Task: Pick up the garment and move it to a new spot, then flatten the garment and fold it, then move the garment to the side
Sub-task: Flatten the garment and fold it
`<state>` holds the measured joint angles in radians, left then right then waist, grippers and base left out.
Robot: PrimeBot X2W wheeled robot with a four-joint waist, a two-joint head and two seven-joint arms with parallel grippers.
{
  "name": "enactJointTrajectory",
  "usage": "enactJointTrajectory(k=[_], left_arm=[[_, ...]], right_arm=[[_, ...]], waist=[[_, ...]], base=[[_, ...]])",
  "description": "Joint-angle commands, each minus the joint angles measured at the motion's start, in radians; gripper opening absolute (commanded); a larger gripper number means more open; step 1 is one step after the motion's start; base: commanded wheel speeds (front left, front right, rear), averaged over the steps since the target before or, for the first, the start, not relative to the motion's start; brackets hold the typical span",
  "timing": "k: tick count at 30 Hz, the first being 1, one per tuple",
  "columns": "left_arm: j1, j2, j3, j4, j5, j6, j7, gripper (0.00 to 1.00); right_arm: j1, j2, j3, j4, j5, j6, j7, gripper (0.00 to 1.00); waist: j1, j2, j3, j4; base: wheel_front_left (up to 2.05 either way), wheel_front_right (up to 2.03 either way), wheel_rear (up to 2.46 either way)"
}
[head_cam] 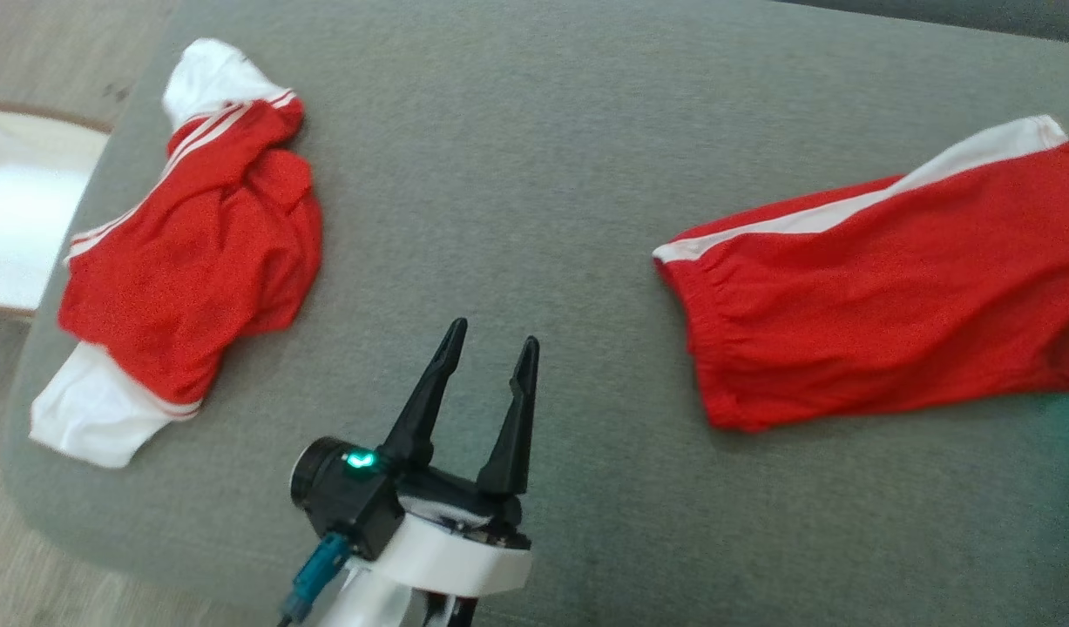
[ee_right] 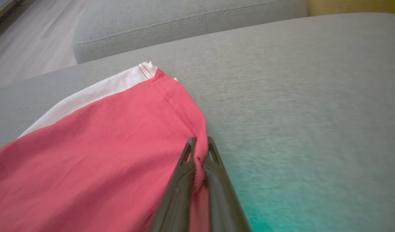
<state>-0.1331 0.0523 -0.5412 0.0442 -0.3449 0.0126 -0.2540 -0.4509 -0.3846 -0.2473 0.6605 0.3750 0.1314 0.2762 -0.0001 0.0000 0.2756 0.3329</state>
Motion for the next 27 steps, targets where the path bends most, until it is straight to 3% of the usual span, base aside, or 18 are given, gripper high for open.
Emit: enactJointTrajectory(k=[1, 14, 19, 27], left_arm=[[0.009, -0.002, 0.045, -0.024, 0.004, -0.007, -0.008, 1.00], [0.029, -0.002, 0.082, -0.010, 0.030, -0.032, -0.008, 1.00], [0.029, -0.002, 0.086, 0.008, 0.041, -0.043, -0.008, 1.00], [0.047, -0.002, 0.083, 0.033, 0.046, -0.050, -0.008, 1.00]], right_arm=[[0.023, -0.034, -0.006, -0.025, -0.008, -0.001, -0.024, 0.00], [0.177, -0.030, -0.151, -0.104, -0.026, -0.001, -0.066, 0.00], [0.183, 0.014, -0.123, -0.218, -0.025, -0.001, -0.073, 0.00], [0.186, 0.078, -0.013, -0.450, -0.045, -0.001, -0.078, 0.00]], waist=[[0.0001, 0.0000, -0.021, -0.035], [0.0001, 0.0000, -0.078, -0.210], [0.0001, 0.0000, -0.101, -0.242], [0.0001, 0.0000, -0.142, -0.226]], base=[[0.00, 0.00, 0.00], [0.00, 0.00, 0.00], [0.00, 0.00, 0.00], [0.00, 0.00, 0.00]])
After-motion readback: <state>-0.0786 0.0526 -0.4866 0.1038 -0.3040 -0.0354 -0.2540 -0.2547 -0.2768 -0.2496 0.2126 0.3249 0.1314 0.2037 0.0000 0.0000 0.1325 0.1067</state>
